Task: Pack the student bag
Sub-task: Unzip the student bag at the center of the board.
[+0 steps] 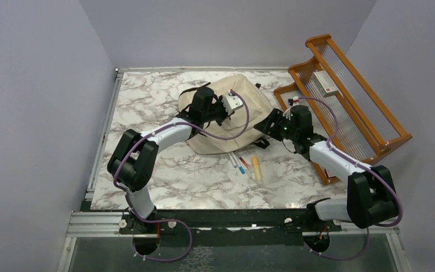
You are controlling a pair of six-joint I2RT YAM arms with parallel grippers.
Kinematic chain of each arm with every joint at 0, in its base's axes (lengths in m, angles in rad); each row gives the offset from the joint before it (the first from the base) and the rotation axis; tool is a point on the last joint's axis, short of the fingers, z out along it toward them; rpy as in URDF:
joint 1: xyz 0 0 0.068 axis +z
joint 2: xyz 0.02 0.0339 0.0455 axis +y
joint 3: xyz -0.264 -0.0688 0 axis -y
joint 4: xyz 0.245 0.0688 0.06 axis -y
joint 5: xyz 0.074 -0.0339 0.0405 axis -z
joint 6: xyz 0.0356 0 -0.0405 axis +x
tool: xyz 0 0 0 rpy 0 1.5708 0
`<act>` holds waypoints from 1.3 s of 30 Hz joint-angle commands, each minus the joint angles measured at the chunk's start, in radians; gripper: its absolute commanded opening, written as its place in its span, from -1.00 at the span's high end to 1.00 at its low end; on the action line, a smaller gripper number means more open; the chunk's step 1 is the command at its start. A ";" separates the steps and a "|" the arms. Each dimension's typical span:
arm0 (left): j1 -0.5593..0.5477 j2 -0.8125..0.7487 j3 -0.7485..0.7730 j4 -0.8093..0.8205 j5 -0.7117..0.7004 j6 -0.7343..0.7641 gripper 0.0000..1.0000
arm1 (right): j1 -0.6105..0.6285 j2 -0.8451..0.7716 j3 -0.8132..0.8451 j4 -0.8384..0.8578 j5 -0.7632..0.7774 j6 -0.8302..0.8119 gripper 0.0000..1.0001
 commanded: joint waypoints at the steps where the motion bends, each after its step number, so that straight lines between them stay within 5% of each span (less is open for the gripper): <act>1: 0.014 -0.029 0.008 0.098 0.049 -0.118 1.00 | 0.002 0.005 -0.005 0.166 -0.126 -0.080 -0.22; 13: 0.024 -0.040 0.041 0.127 -0.042 -0.260 1.00 | 0.096 0.204 0.111 0.504 -0.314 -0.300 -0.11; 39: 0.024 -0.038 0.076 0.119 -0.109 -0.318 1.00 | 0.164 0.381 0.188 0.551 -0.348 -0.328 0.09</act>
